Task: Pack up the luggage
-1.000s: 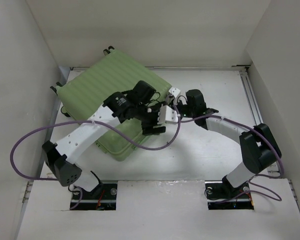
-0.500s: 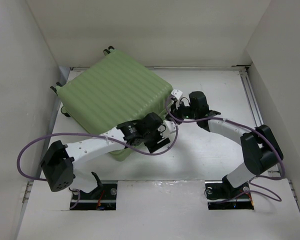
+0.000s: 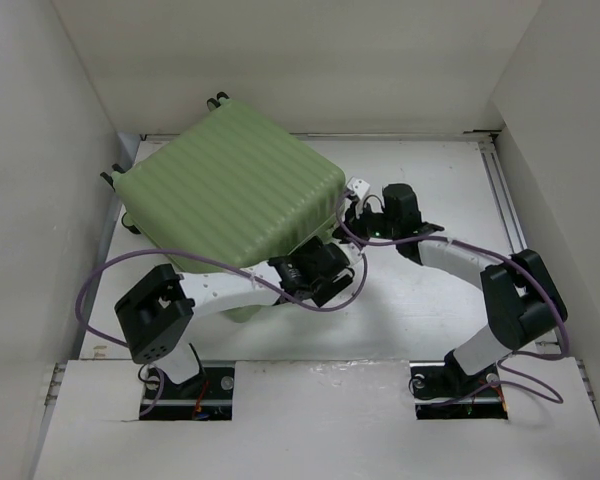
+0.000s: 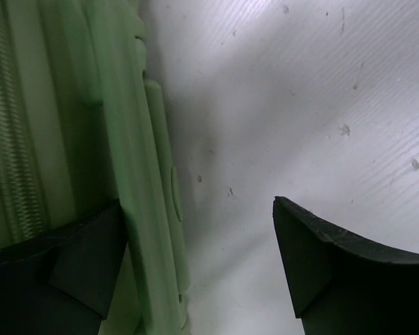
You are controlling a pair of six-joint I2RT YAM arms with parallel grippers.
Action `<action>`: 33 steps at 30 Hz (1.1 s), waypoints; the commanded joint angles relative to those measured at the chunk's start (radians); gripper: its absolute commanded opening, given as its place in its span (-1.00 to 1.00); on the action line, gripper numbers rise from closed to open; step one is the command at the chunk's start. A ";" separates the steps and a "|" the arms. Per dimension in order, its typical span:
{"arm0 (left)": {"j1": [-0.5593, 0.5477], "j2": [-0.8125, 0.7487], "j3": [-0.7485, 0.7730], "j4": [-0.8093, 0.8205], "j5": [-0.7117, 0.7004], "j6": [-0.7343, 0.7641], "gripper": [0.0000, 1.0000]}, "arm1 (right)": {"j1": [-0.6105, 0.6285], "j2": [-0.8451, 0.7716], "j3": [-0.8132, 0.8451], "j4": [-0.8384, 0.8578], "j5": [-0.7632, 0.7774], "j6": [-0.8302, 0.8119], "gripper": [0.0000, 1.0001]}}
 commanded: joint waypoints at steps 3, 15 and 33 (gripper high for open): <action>0.038 0.045 -0.109 -0.097 -0.061 0.035 0.58 | -0.066 -0.051 -0.001 0.051 -0.051 0.011 -1.00; 0.038 0.136 -0.216 -0.022 0.106 0.164 -1.00 | -0.126 -0.042 0.008 0.042 -0.016 0.041 -1.00; -0.103 0.069 -0.335 0.011 0.161 0.301 -1.00 | -0.307 0.002 0.200 -0.128 0.375 -0.041 -1.00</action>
